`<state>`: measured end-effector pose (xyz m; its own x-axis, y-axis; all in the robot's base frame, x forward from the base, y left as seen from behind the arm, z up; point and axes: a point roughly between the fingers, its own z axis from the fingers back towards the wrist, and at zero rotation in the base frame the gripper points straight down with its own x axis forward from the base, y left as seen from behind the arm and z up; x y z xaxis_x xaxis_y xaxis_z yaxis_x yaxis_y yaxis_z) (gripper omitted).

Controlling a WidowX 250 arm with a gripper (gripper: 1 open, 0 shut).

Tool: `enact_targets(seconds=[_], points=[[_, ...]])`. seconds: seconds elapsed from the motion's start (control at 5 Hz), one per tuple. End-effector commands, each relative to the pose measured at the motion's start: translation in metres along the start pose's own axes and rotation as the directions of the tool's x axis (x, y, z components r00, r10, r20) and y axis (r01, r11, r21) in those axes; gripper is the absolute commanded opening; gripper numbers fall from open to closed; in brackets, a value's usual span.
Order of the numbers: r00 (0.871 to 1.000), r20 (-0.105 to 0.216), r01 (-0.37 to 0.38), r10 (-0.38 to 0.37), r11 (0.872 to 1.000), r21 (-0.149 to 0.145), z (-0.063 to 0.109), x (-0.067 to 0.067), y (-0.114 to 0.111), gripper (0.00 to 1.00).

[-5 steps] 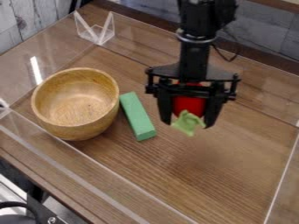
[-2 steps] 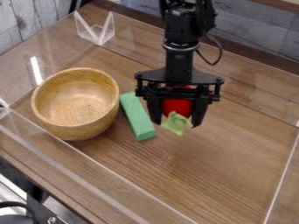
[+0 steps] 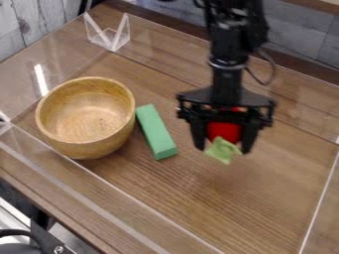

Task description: Move the red fruit to the right

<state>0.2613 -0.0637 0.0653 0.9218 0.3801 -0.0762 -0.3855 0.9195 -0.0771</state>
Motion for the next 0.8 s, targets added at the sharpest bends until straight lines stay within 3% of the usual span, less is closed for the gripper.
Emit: enact_targets(seconds=[0.0, 0.2, 0.4, 0.6], points=[[0.999, 0.044, 0.028, -0.026, 0.999, -0.045, -0.001, -0.001, -0.028, 0.00], [0.995, 0.046, 0.092, -0.090, 0.994, -0.064, -0.014, -0.006, -0.040, 0.00], [0.985, 0.070, 0.160, -0.155, 0.984, -0.078, -0.023, -0.009, -0.043, 0.00], [0.983, 0.109, 0.159, -0.149, 0.983, -0.091, -0.040, -0.008, -0.048, 0.00]])
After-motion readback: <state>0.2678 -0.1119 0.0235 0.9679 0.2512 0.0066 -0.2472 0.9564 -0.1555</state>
